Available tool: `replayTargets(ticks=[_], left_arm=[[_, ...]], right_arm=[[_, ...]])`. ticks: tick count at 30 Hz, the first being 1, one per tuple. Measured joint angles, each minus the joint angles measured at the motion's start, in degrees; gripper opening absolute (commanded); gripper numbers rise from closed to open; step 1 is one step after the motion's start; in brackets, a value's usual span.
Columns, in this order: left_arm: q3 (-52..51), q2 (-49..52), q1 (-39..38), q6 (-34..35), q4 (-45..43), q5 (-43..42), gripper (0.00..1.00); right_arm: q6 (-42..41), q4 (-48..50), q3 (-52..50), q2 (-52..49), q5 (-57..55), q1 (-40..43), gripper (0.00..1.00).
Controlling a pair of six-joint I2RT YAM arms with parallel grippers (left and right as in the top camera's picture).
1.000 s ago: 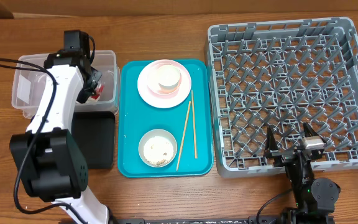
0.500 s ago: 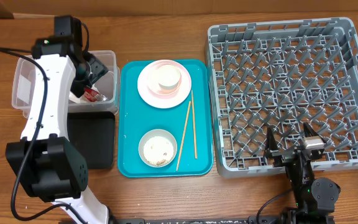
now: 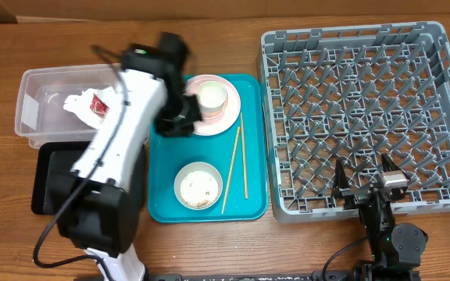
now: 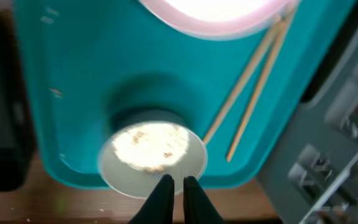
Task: Sort waste into correct bins and load items into the dishwasher
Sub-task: 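Move the left gripper to the white rice bowl and grip its rim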
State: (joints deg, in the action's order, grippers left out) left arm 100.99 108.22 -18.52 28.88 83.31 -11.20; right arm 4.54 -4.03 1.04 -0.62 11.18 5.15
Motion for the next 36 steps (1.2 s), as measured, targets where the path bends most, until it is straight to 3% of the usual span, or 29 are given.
replayTargets(ticks=[5,11,18,36], left_arm=[[-3.5,0.0,-10.0,0.7,-1.9,2.0,0.21],[-8.6,0.0,-17.9,3.2,-4.7,5.3,0.22],[-14.5,0.0,-19.0,7.6,-8.5,8.9,0.23],[-24.2,0.0,-19.0,8.5,-17.8,8.9,0.29]], right_arm=[[0.0,0.0,0.0,0.0,0.0,0.0,1.0],[0.0,0.0,0.0,0.0,0.0,0.0,1.0],[0.0,-0.1,0.0,0.0,0.0,0.0,1.0],[0.0,0.0,0.0,0.0,0.0,0.0,1.0]])
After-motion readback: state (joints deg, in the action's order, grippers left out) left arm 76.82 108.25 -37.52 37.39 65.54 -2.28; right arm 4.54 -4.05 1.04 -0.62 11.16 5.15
